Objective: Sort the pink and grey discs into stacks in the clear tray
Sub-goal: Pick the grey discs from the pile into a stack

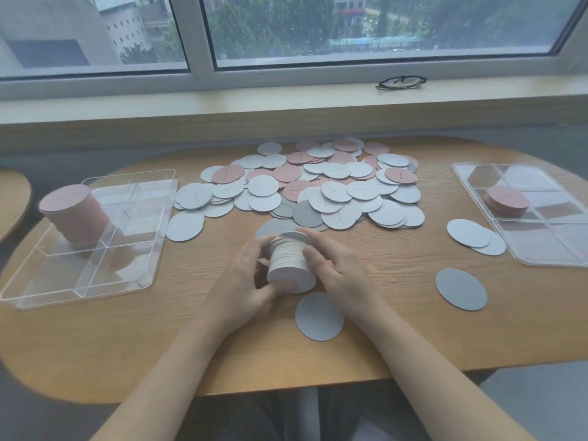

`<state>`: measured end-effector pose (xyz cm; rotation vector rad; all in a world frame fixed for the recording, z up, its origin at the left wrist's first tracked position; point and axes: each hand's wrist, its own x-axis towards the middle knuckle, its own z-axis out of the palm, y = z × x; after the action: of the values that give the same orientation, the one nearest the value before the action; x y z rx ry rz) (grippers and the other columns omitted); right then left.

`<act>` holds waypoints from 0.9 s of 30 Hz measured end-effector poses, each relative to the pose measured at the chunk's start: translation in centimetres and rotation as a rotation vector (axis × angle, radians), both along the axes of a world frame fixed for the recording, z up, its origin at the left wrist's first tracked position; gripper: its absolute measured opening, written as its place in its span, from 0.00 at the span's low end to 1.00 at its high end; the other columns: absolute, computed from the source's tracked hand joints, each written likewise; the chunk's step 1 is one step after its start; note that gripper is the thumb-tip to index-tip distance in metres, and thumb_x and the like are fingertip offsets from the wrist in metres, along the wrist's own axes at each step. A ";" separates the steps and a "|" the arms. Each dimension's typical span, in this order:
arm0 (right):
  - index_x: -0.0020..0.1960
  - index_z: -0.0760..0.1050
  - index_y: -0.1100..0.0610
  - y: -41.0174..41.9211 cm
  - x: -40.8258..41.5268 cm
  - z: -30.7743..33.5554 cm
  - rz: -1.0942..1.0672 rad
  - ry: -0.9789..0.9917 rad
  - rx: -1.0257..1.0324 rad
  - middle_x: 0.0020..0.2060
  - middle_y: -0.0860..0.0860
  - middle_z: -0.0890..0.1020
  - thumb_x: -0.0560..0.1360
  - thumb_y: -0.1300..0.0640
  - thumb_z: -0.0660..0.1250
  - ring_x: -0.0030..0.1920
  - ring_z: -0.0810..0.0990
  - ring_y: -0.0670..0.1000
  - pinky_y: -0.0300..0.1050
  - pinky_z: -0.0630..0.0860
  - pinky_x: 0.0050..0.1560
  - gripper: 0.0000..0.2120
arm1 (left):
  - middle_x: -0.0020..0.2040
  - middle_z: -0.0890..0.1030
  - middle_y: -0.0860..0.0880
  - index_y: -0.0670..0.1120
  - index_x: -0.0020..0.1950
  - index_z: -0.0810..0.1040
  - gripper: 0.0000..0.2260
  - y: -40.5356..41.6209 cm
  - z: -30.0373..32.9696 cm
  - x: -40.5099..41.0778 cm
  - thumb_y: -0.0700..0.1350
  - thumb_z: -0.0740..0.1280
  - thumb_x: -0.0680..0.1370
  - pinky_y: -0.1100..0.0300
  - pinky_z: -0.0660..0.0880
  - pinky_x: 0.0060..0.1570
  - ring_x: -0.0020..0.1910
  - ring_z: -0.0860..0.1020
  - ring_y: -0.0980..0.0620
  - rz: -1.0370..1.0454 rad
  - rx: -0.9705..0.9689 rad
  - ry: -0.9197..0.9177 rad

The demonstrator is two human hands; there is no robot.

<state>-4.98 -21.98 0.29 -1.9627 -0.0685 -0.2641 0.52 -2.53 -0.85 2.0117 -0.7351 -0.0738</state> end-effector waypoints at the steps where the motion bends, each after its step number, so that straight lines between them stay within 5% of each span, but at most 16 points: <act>1: 0.73 0.71 0.49 0.1 0.0 -0.1 0.015 0.004 -0.065 0.67 0.43 0.77 0.81 0.47 0.59 0.66 0.73 0.40 0.41 0.70 0.66 0.21 | 0.63 0.73 0.61 0.59 0.71 0.67 0.32 -0.1 0.0 0.0 0.58 0.76 0.70 0.65 0.75 0.51 0.53 0.78 0.60 -0.012 0.024 -0.037; 5: 0.77 0.63 0.52 0.5 0.2 -0.2 0.001 -0.027 -0.237 0.70 0.42 0.70 0.81 0.44 0.54 0.73 0.65 0.41 0.44 0.61 0.73 0.26 | 0.75 0.62 0.64 0.52 0.82 0.56 0.41 0.0 -0.4 0.4 0.65 0.67 0.74 0.63 0.62 0.70 0.72 0.61 0.68 -0.025 0.184 -0.142; 8: 0.79 0.59 0.54 0.5 0.2 -0.6 -0.024 -0.053 -0.376 0.72 0.46 0.70 0.81 0.40 0.47 0.73 0.64 0.43 0.46 0.60 0.73 0.30 | 0.75 0.57 0.68 0.55 0.82 0.50 0.40 0.0 -0.4 0.4 0.67 0.62 0.75 0.59 0.57 0.74 0.74 0.55 0.71 -0.047 0.234 -0.185; 13: 0.80 0.54 0.52 0.0 0.5 -0.9 -0.027 -0.049 -0.480 0.72 0.46 0.71 0.80 0.37 0.41 0.72 0.65 0.43 0.48 0.60 0.72 0.33 | 0.69 0.70 0.61 0.52 0.81 0.60 0.36 -0.2 0.1 0.1 0.59 0.69 0.76 0.72 0.66 0.61 0.66 0.70 0.64 -0.071 0.126 -0.126; 17: 0.79 0.59 0.52 -1.3 0.5 -0.4 -0.026 -0.046 -0.510 0.68 0.47 0.75 0.78 0.32 0.42 0.69 0.68 0.44 0.45 0.60 0.70 0.36 | 0.63 0.72 0.68 0.54 0.76 0.65 0.33 -0.1 0.2 -0.2 0.55 0.74 0.74 0.72 0.71 0.51 0.57 0.76 0.63 -0.036 0.056 -0.081; 22: 0.71 0.71 0.56 -9.2 -0.5 -0.2 -0.457 -0.030 -0.647 0.63 0.54 0.77 0.79 0.45 0.61 0.64 0.75 0.57 0.55 0.69 0.64 0.25 | 0.59 0.72 0.69 0.60 0.70 0.66 0.30 0.0 -0.1 0.0 0.49 0.77 0.73 0.69 0.73 0.47 0.47 0.77 0.55 -0.011 0.050 -0.063; 27: 0.72 0.70 0.55 -17.7 -3.2 -0.1 -0.765 0.314 -0.760 0.68 0.57 0.70 0.79 0.43 0.61 0.70 0.67 0.59 0.58 0.64 0.68 0.25 | 0.59 0.74 0.65 0.59 0.70 0.67 0.30 0.0 -0.3 0.1 0.50 0.77 0.73 0.70 0.72 0.46 0.45 0.77 0.55 0.007 0.062 -0.058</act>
<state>-8.19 -39.71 0.14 -2.6916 0.9224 -0.4636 0.59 -2.54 -1.12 2.0825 -0.7708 -0.0344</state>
